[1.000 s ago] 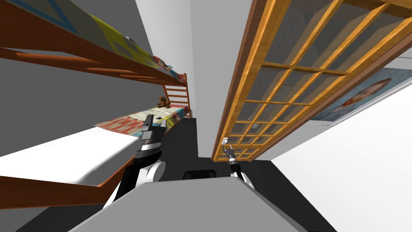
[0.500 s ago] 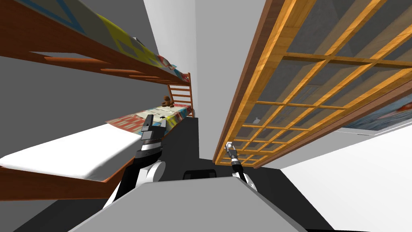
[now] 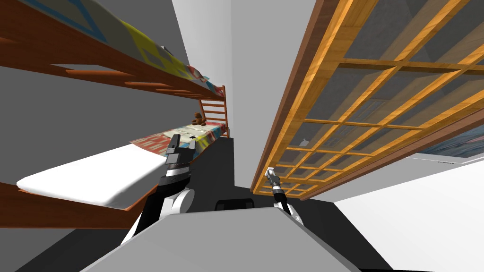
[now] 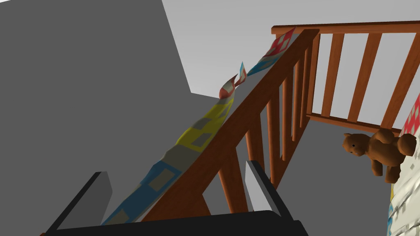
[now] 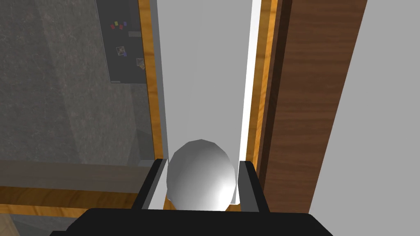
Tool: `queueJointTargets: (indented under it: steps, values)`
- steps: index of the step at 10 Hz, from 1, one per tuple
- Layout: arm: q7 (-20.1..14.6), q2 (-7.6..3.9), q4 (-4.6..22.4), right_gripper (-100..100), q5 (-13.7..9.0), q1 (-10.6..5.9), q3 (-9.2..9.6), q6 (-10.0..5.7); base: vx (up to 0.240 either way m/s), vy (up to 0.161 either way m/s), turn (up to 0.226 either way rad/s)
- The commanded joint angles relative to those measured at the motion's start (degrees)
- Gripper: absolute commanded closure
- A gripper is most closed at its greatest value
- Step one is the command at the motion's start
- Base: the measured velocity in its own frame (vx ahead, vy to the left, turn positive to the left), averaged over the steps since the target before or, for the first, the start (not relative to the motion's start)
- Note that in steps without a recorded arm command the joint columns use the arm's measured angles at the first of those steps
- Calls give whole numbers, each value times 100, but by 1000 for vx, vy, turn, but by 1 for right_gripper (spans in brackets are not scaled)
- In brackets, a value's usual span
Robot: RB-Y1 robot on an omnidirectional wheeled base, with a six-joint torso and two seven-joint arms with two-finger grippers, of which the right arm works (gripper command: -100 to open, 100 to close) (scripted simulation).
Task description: Pull the door open
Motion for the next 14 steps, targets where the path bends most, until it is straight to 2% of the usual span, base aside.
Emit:
queueJointTargets:
  steps: [1,3,14]
  values:
    - [-2,9,1,100,-1,3,3,-2,0,0,0]
    - [-2,9,1,100,-1,3,3,-2,0,0,0]
    - [-1257,-78,78,100,-325,-62,243,-25,-24,-9,22]
